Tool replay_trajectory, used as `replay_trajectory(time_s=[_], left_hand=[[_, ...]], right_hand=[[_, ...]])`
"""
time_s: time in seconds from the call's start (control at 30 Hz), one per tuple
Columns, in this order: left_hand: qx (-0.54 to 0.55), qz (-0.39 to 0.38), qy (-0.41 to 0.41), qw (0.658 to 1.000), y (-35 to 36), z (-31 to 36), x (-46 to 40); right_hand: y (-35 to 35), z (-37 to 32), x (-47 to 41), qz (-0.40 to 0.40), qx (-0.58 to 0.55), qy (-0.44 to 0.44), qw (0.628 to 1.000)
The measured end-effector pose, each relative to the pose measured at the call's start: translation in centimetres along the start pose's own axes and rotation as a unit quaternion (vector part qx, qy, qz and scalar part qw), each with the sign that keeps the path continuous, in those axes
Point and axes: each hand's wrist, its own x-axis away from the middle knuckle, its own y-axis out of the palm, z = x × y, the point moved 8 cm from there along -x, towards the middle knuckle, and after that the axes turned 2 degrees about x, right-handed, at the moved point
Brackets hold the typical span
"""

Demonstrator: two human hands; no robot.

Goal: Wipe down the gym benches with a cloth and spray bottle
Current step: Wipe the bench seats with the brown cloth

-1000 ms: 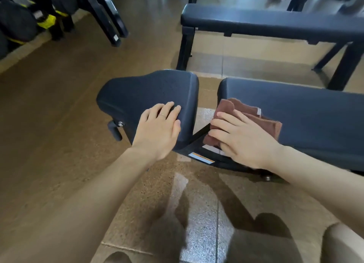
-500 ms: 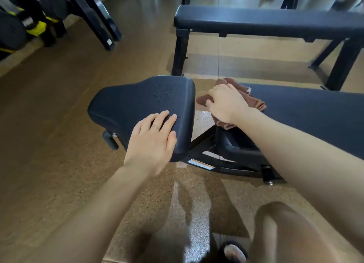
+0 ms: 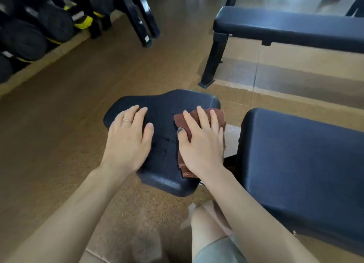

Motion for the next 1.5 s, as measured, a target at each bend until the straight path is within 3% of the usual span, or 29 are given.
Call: replay_trajectory(time_s=[0.2, 0.47, 0.93, 1.03, 1.3, 1.5], left_hand=[[-0.038, -0.018, -0.03, 0.999, 2.4, 0.9, -2.9], [-0.065, -0.032, -0.009, 0.997, 2.6, 0.9, -2.9], [-0.009, -0.052, 0.094, 0.994, 3.2, 1.0, -3.7], [-0.015, -0.049, 0.097, 0.994, 3.1, 1.0, -3.6], [-0.005, -0.039, 0.097, 0.995, 2.8, 1.1, -3.4], [0.004, -0.035, 0.091, 0.995, 2.7, 1.1, -3.3]], right_hand=[[-0.2, -0.2, -0.8, 0.005, 0.022, 0.004, 1.0], [-0.8, 0.8, -10.8, -0.032, 0.074, 0.055, 0.995], [0.0, -1.4, 5.7, 0.077, -0.064, 0.163, 0.982], [-0.2, -1.8, 4.4, 0.064, -0.031, 0.154, 0.985], [-1.2, 2.0, -9.6, 0.03, 0.041, 0.145, 0.988], [-0.2, 0.8, -1.2, 0.08, -0.006, 0.135, 0.988]])
